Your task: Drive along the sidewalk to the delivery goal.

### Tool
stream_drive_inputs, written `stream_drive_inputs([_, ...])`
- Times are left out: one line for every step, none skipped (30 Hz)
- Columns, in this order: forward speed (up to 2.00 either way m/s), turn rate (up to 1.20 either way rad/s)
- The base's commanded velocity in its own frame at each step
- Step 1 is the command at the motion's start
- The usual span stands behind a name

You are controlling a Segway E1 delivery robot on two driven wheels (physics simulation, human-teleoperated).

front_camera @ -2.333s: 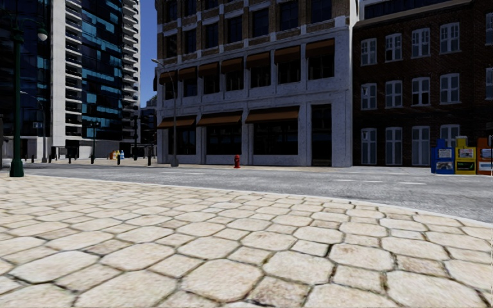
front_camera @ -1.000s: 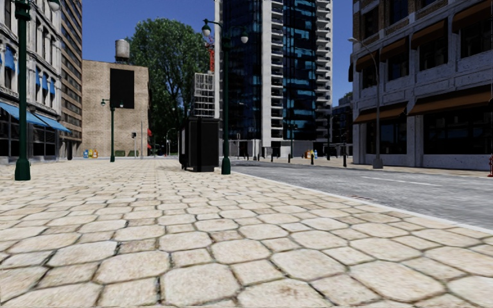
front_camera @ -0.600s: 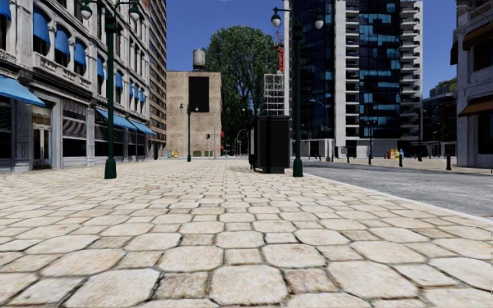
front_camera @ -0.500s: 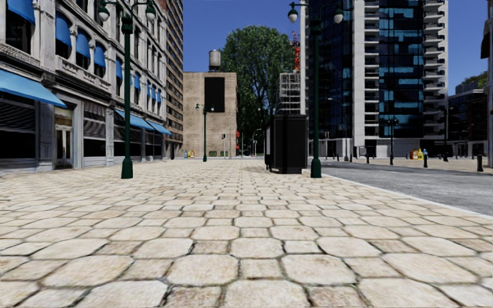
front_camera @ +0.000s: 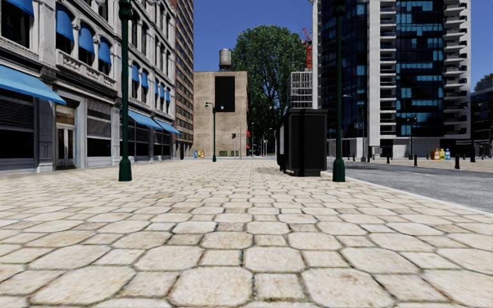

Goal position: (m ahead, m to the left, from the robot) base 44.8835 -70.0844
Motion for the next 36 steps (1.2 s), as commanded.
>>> stream_drive_inputs([2.0,0.0])
stream_drive_inputs([2.0,0.0])
stream_drive_inputs([2.0,0.0])
stream_drive_inputs([2.0,0.0])
stream_drive_inputs([2.0,0.0])
stream_drive_inputs([2.0,0.0])
stream_drive_inputs([2.0,0.0])
stream_drive_inputs([2.0,0.0])
stream_drive_inputs([2.0,0.0])
stream_drive_inputs([2.0,0.0])
stream_drive_inputs([2.0,0.0])
stream_drive_inputs([2.0,0.0])
stream_drive_inputs([2.0,0.0])
stream_drive_inputs([2.0,0.0])
stream_drive_inputs([2.0,0.0])
stream_drive_inputs([2.0,0.0])
stream_drive_inputs([2.0,0.0])
stream_drive_inputs([2.0,0.0])
stream_drive_inputs([2.0,0.0])
stream_drive_inputs([2.0,0.0])
stream_drive_inputs([2.0,0.0])
stream_drive_inputs([2.0,0.0])
stream_drive_inputs([2.0,0.0])
stream_drive_inputs([2.0,0.0])
stream_drive_inputs([2.0,0.0])
stream_drive_inputs([2.0,0.0])
stream_drive_inputs([2.0,0.0])
stream_drive_inputs([2.0,0.0])
stream_drive_inputs([2.0,0.0])
stream_drive_inputs([2.0,0.0])
stream_drive_inputs([2.0,0.0])
stream_drive_inputs([2.0,0.0])
stream_drive_inputs([2.0,0.0])
stream_drive_inputs([2.0,0.0])
stream_drive_inputs([2.0,0.0])
stream_drive_inputs([2.0,0.0])
